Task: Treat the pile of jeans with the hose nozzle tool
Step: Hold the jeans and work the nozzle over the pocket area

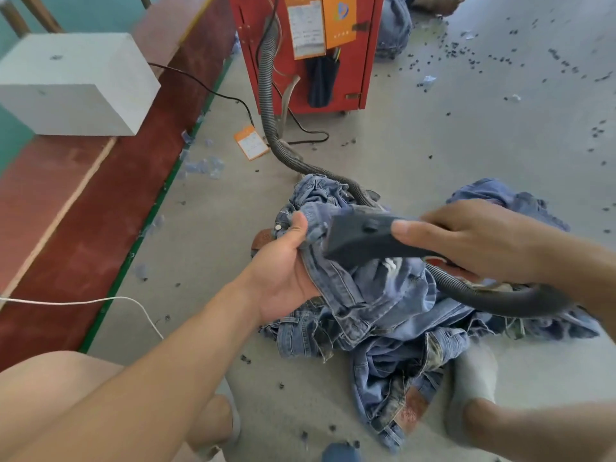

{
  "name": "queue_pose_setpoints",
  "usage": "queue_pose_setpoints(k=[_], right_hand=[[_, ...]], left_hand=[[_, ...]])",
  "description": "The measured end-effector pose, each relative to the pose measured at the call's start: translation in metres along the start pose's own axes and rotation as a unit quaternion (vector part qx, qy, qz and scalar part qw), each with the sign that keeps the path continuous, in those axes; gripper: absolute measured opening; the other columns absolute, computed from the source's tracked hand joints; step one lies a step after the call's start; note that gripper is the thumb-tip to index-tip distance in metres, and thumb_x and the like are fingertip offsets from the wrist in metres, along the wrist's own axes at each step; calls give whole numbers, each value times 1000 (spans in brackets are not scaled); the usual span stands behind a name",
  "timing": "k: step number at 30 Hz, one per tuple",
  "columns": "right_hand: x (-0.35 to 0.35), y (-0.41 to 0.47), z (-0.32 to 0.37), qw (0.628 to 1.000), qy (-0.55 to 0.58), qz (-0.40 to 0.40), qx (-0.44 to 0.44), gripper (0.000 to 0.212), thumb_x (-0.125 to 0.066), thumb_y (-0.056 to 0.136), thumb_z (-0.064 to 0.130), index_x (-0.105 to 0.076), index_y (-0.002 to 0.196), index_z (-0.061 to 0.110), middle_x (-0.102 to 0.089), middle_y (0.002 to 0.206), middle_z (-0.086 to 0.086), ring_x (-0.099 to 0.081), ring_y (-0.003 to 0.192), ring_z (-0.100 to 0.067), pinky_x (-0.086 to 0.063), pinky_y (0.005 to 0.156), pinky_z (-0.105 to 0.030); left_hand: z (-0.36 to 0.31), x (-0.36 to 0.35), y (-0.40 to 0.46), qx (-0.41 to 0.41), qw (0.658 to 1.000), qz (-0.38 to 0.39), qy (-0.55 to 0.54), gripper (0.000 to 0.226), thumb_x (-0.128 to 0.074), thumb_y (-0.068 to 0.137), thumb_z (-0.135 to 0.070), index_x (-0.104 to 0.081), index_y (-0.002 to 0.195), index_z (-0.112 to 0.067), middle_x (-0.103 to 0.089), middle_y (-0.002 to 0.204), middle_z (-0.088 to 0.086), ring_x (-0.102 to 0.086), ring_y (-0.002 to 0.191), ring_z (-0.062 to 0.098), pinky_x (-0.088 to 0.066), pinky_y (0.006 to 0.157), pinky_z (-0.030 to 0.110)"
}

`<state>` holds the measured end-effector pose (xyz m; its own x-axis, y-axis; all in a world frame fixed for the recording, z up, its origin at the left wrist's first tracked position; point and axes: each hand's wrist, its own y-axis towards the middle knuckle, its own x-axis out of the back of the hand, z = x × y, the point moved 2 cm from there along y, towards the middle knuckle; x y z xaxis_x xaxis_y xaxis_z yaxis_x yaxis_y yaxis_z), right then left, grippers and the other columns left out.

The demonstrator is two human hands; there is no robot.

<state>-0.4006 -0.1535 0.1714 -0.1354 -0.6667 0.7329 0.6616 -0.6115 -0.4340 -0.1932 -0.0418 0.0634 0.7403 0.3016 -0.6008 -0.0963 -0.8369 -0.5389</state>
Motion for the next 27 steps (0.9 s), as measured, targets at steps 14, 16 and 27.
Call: queue_pose_setpoints(k=[14,16,27], right_hand=[[28,-9,-29,992,107,-28,-68,90,-41,66,105,-72,79,22,-59,51,-9,-51,38,-23,-44,40,-29],[27,-6,-28,992,103,-25,-65,97,-42,64,106,-71,83,16,-60,54,-11,-52,40,-23,-44,39,-26],[3,15,-13,997,57,-40,-32,96,-32,76,100,-62,71,10,-63,53,-8,-53,40,-17,-44,46,-25]], left_hand=[[-6,2,-5,-51,992,-108,33,54,-69,93,-5,-53,145,-9,-69,131,19,-66,121,40,-51,103,64],[-5,0,-3,-53,993,-105,29,46,-60,99,0,-54,144,-8,-69,132,19,-66,122,40,-50,103,64],[8,-5,-3,-41,998,35,17,58,-41,102,8,-38,154,-18,-60,144,19,-56,134,42,-47,109,58]])
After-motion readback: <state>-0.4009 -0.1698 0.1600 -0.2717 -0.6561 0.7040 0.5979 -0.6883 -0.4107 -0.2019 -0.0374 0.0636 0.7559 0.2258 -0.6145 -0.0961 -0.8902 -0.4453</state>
